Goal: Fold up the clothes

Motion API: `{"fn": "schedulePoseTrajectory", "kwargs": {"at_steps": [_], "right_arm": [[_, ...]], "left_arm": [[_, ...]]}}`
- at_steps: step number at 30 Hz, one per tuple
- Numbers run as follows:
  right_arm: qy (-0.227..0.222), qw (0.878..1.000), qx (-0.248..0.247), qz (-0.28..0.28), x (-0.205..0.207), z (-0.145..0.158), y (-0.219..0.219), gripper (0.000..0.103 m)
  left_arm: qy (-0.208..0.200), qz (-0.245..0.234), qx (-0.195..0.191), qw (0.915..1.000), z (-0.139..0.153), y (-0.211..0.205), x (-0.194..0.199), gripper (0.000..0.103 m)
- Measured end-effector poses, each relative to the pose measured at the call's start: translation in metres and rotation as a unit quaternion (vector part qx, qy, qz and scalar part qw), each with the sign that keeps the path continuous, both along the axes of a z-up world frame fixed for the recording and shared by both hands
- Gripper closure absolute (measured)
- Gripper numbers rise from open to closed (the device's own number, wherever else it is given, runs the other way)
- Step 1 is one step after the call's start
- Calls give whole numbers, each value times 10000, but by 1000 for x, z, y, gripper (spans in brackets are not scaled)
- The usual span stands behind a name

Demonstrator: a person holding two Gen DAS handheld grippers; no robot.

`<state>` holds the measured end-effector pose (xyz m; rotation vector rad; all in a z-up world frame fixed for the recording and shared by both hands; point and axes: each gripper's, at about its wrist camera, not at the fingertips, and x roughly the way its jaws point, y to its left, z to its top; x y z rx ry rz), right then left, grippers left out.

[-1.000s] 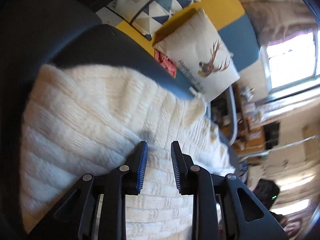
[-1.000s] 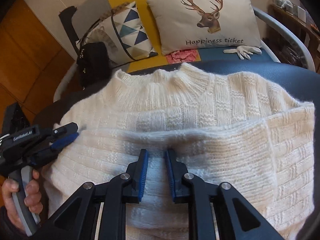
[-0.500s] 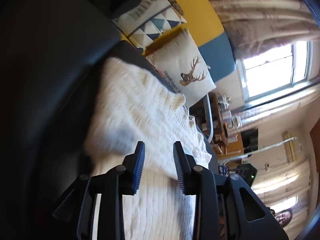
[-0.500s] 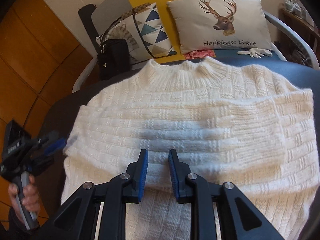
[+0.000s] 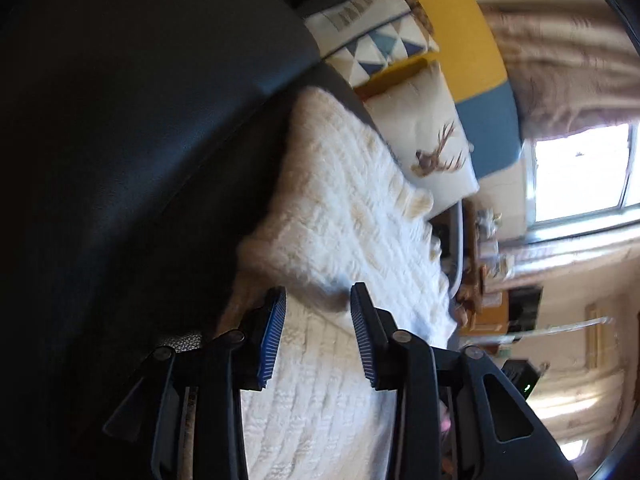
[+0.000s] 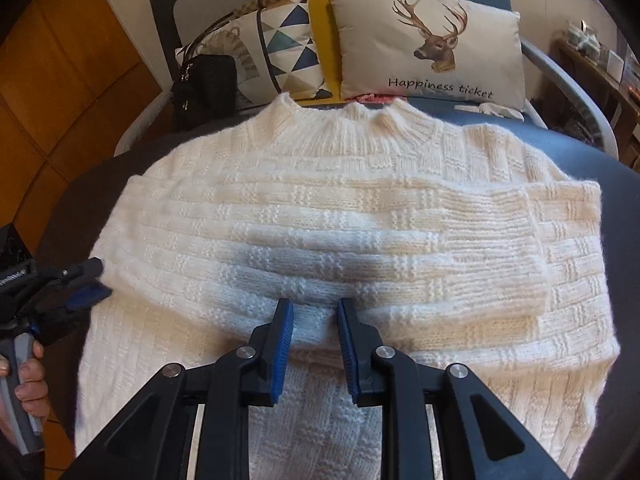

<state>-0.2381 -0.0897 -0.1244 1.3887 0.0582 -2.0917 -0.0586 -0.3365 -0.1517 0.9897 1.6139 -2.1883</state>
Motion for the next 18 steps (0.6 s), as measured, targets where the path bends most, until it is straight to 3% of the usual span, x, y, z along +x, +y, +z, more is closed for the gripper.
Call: {"fn": "schedulePoseTrajectory", "kwargs": {"at_steps": [2, 5, 7, 8, 11, 14, 18], "right_arm": [[-94, 10000, -30, -4, -3, -2, 2, 81], [-166, 9996, -235, -5, -7, -9, 8, 81], [-222, 9993, -313, -25, -7, -9, 11, 81], [-278, 9990, -345, -65, -7, -7, 13, 81], [-248, 9979, -571, -154, 3, 9, 21, 79], [-206, 9956, -905, 124, 28, 23, 25, 79], [-287, 9943, -740, 713, 69, 16, 14, 79]], "left_arm": [[-154, 43, -226, 9996, -1, 1, 3, 79], [-216, -26, -283, 9994, -5, 2, 8, 85], [-140, -156, -297, 9993, 1, 2, 13, 84], [-54, -203, -287, 9994, 6, 3, 19, 77], [186, -367, -280, 9988, 20, 9, 35, 70], [327, -672, -398, 9964, 30, 29, 48, 69], [258, -1060, -618, 9921, 30, 58, 50, 69]]}}
